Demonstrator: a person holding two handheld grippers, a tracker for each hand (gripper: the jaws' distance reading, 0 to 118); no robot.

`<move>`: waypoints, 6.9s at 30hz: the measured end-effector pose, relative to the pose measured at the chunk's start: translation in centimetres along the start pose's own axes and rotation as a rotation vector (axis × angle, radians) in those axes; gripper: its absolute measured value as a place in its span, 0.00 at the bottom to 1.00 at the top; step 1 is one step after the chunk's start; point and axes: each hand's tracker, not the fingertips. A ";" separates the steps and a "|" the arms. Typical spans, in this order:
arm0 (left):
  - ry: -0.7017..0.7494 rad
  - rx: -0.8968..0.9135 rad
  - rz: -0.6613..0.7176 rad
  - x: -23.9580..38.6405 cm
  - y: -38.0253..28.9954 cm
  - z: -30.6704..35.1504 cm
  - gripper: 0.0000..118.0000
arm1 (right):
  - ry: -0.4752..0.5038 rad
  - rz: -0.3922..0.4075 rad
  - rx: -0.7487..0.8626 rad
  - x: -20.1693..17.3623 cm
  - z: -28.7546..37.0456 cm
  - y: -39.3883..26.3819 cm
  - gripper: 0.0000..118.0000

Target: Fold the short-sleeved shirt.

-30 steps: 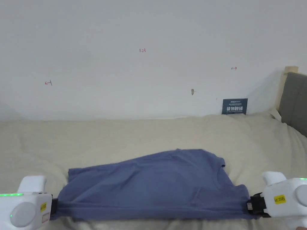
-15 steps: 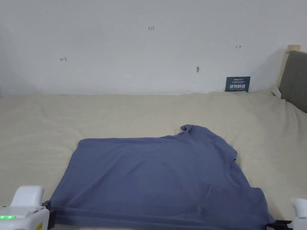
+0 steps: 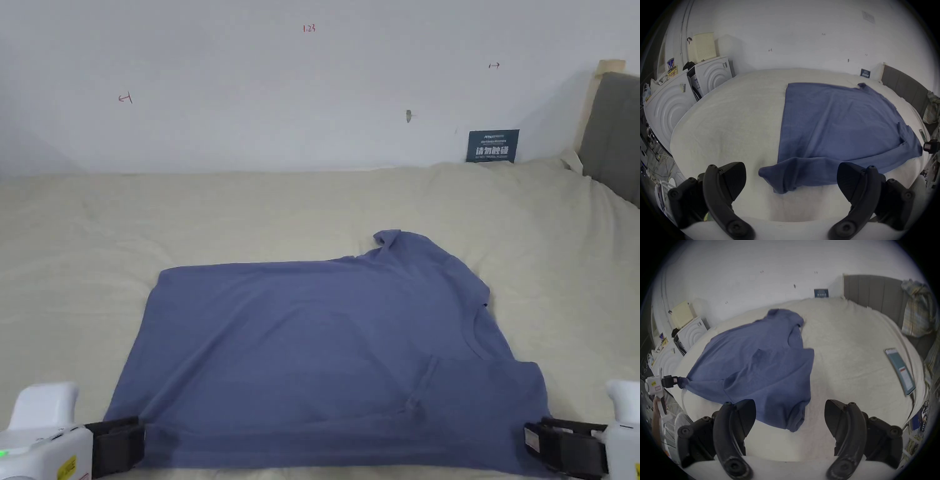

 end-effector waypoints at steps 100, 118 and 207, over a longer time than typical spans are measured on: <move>-0.023 -0.073 0.024 -2.1 9.3 -7.1 0.87 | -0.005 -0.059 0.077 0.0 -9.1 11.5 0.67; -0.023 -0.165 0.101 -2.5 4.5 -9.9 0.81 | 0.015 -0.076 0.009 -1.9 -6.6 4.4 0.00; -0.203 0.015 0.072 2.0 11.7 -5.0 0.00 | -0.035 -0.021 -0.193 -1.0 -17.2 22.7 0.68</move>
